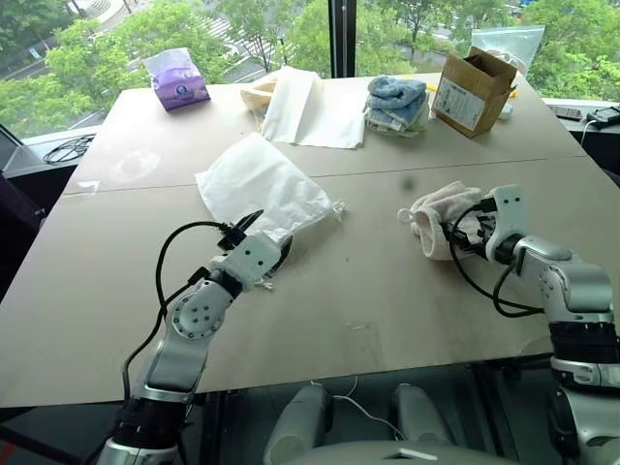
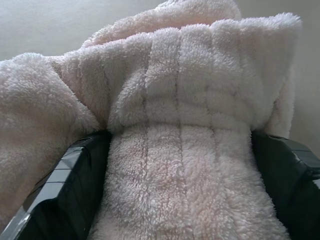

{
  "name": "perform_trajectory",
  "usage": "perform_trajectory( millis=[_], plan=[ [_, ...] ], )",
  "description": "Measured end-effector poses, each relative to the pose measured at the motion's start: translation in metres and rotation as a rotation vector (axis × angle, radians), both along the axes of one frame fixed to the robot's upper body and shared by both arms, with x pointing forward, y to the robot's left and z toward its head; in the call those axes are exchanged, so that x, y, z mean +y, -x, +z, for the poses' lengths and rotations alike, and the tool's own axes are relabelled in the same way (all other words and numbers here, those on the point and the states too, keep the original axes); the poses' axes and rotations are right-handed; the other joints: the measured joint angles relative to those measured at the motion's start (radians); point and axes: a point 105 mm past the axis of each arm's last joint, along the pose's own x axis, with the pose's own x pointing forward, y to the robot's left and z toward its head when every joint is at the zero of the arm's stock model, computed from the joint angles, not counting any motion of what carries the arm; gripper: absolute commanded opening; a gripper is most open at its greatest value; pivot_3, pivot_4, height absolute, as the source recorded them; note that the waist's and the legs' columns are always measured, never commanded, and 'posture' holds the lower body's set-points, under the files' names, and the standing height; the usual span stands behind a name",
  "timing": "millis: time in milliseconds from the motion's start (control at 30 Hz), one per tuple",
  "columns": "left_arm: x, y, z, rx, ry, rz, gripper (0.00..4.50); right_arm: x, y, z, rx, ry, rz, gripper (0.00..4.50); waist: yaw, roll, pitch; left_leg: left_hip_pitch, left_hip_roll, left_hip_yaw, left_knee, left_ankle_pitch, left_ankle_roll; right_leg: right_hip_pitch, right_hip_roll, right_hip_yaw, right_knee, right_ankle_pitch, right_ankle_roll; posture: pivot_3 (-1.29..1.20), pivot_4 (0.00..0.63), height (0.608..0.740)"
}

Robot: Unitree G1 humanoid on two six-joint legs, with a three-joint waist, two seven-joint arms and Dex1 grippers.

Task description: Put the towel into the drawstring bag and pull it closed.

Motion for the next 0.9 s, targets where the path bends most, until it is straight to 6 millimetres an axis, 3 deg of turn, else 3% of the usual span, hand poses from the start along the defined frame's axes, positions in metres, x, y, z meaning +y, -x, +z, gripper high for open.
perform_trajectory(
  millis=[300,733,833,900],
  plan=[
    [0.002,-0.007,-0.017,-0.031,-0.075,0.052,3.70,-0.001,0.002,0.000,-0.002,0.000,-0.006,4.50,0.002,0.000,0.000,0.000,0.000,-0.001,0.000,0.000,0.000,0.000,0.000,-0.001,0.000,0.000,0.000,0.00,0.150,0.740],
    [0.003,-0.018,-0.015,-0.092,-0.082,0.124,3.70,-0.001,0.003,0.001,0.001,-0.001,-0.004,4.50,0.002,0.000,0.000,0.000,0.000,-0.001,0.000,0.000,0.000,0.000,0.000,-0.001,0.000,0.000,0.000,0.00,0.150,0.740],
    [0.010,-0.021,-0.017,-0.090,-0.085,0.167,2.85,-0.001,0.003,0.001,0.001,-0.002,-0.004,4.50,0.001,0.000,0.000,0.000,0.000,-0.001,0.000,0.000,0.000,0.000,0.000,-0.001,0.000,0.000,0.000,0.00,0.150,0.740],
    [0.013,-0.022,-0.016,-0.095,-0.083,0.186,1.83,-0.001,0.003,0.001,0.001,-0.001,-0.004,4.50,0.002,0.000,0.000,0.000,0.000,-0.001,0.000,0.000,0.000,0.000,0.000,-0.001,0.000,0.000,0.000,0.00,0.150,0.740]
  ],
)
